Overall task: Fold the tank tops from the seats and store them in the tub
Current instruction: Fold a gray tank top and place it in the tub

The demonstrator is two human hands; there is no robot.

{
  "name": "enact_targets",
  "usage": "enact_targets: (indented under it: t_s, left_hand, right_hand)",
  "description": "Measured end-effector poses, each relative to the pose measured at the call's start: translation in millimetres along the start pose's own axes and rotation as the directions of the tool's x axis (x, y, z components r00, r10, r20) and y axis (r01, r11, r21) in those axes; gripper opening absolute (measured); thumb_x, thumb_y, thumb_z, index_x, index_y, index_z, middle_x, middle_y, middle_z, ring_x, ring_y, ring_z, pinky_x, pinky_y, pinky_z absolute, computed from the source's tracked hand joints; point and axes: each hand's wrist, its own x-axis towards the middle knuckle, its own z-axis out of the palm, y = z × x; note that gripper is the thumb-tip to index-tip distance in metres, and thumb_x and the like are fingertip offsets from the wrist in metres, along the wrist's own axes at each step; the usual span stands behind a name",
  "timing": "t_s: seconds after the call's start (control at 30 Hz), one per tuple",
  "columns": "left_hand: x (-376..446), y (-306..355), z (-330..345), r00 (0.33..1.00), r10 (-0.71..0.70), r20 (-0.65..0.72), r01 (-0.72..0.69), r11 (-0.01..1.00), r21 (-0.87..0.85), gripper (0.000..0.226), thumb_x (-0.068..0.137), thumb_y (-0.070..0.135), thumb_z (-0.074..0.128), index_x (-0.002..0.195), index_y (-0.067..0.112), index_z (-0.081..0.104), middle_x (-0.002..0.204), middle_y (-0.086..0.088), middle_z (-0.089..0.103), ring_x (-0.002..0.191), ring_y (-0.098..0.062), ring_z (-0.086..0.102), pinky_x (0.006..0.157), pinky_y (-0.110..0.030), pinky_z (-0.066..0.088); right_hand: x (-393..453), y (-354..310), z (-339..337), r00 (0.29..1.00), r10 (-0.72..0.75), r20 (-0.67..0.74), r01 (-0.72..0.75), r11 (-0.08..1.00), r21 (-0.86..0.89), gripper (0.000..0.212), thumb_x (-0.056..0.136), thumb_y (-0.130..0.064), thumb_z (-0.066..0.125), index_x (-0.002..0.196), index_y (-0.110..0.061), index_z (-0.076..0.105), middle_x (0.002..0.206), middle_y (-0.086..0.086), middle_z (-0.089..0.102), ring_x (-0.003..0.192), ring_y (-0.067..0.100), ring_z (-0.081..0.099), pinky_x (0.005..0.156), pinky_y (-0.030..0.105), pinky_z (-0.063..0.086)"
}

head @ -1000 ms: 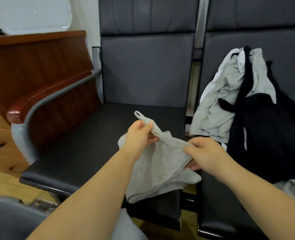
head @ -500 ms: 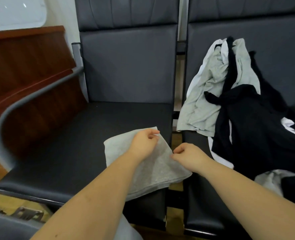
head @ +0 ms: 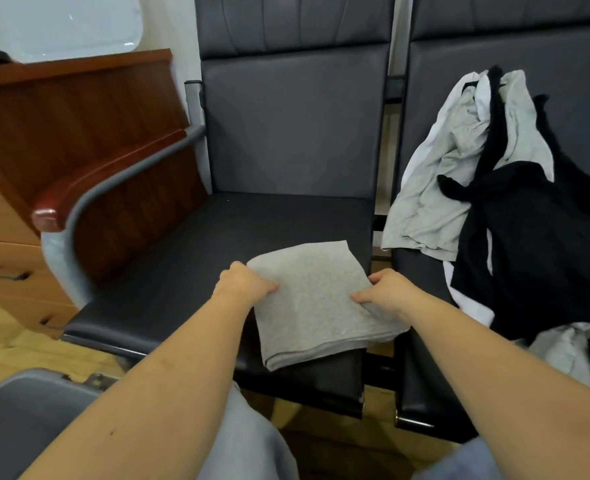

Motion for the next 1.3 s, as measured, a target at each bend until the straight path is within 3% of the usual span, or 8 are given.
enact_targets:
  t_s: [0.17, 0.33, 0.53, 0.63, 0.73, 0.87, 1.03, 1.3]
  left_hand:
    - [-10, -15, -7, 0.986, -0.002, 0.169, -0.002, 1.0, 0.019, 0.072, 0.083, 0.041, 0.072, 0.137, 0.005, 0.042, 0.138, -0.012, 0.048, 0.125, -0.029, 0.048, 0.093, -0.035, 0.04]
    - [-15, -22, -11, 0.974, 0.079, 0.212, -0.079, 0.997, -0.007, 0.054, 0.087, 0.033, 0.069, 0.129, 0.005, 0.049, 0.128, -0.008, 0.053, 0.104, -0.021, 0.052, 0.082, -0.03, 0.038]
    - [-11, -31, -20, 0.942, 0.169, 0.288, -0.063, 0.937, -0.345, 0.019, 0.094, 0.016, 0.06, 0.112, 0.013, 0.052, 0.112, -0.007, 0.058, 0.094, -0.018, 0.059, 0.065, -0.028, 0.053]
    - [-9, -40, -29, 0.943, 0.215, 0.253, -0.092, 0.902, -0.422, 0.03, 0.094, 0.008, 0.057, 0.116, 0.023, 0.044, 0.114, -0.006, 0.052, 0.096, -0.019, 0.056, 0.065, -0.029, 0.053]
    - [-12, -49, -41, 0.913, 0.279, 0.298, -0.124, 0.886, -0.447, 0.043, 0.097, 0.004, 0.049, 0.125, 0.036, 0.049, 0.128, -0.003, 0.05, 0.109, -0.022, 0.056, 0.074, -0.032, 0.054]
    - [-13, -63, -55, 0.894, 0.3, 0.334, -0.139, 0.893, -0.429, 0.053, 0.097, 0.004, 0.045, 0.142, 0.032, 0.043, 0.134, -0.002, 0.045, 0.114, -0.021, 0.052, 0.086, -0.035, 0.051]
    - [-13, -82, -71, 0.882, 0.294, 0.369, -0.095, 0.877, -0.471, 0.064, 0.095, 0.0, 0.05, 0.149, 0.029, 0.032, 0.13, 0.0, 0.043, 0.111, -0.02, 0.053, 0.077, -0.031, 0.052]
    - [-1, -122, -93, 0.898, 0.305, 0.316, -0.138, 0.879, -0.456, 0.07, 0.093, 0.0, 0.053, 0.151, 0.031, 0.027, 0.147, -0.002, 0.037, 0.123, -0.024, 0.049, 0.098, -0.04, 0.05]
  right_hand:
    - [-10, -6, -1, 0.978, 0.16, 0.136, -0.186, 0.96, 0.209, 0.045, 0.074, -0.02, 0.081, 0.112, -0.001, 0.063, 0.11, 0.015, 0.066, 0.098, 0.032, 0.065, 0.091, 0.042, 0.053]
    - [-16, -7, -1, 0.998, -0.032, 0.046, 0.014, 0.935, 0.354, 0.029, 0.084, -0.028, 0.072, 0.104, -0.006, 0.07, 0.103, 0.009, 0.072, 0.091, 0.023, 0.069, 0.08, 0.034, 0.055]
    - [-23, -4, 1, 0.989, -0.142, -0.041, 0.148, 0.942, 0.3, 0.034, 0.085, -0.012, 0.071, 0.116, -0.009, 0.058, 0.098, 0.01, 0.069, 0.085, 0.021, 0.068, 0.071, 0.032, 0.055]
    - [-27, -6, 3, 0.982, -0.187, -0.019, 0.184, 0.937, 0.296, 0.058, 0.088, -0.004, 0.065, 0.138, -0.025, 0.044, 0.088, 0.005, 0.071, 0.076, 0.014, 0.067, 0.06, 0.024, 0.051]
    - [-31, -6, 11, 0.971, -0.238, 0.014, 0.226, 0.936, 0.27, 0.05, 0.092, -0.002, 0.059, 0.138, -0.02, 0.05, 0.118, 0.007, 0.067, 0.089, 0.009, 0.065, 0.069, 0.015, 0.053]
    - [-31, -12, 26, 0.961, -0.272, 0.04, 0.257, 0.941, 0.218, 0.045, 0.094, -0.002, 0.056, 0.137, -0.015, 0.052, 0.137, 0.006, 0.055, 0.118, 0.015, 0.057, 0.098, 0.03, 0.048]
    - [-32, -33, 46, 0.945, -0.321, 0.057, 0.307, 0.935, 0.178, 0.054, 0.091, -0.004, 0.061, 0.14, -0.023, 0.047, 0.135, -0.004, 0.055, 0.117, 0.011, 0.056, 0.095, 0.03, 0.049]
    - [-29, -76, 76, 0.917, -0.357, 0.178, 0.375, 0.923, -0.085, 0.063, 0.09, -0.008, 0.062, 0.145, -0.029, 0.038, 0.145, -0.009, 0.044, 0.131, 0.012, 0.045, 0.107, 0.036, 0.041]
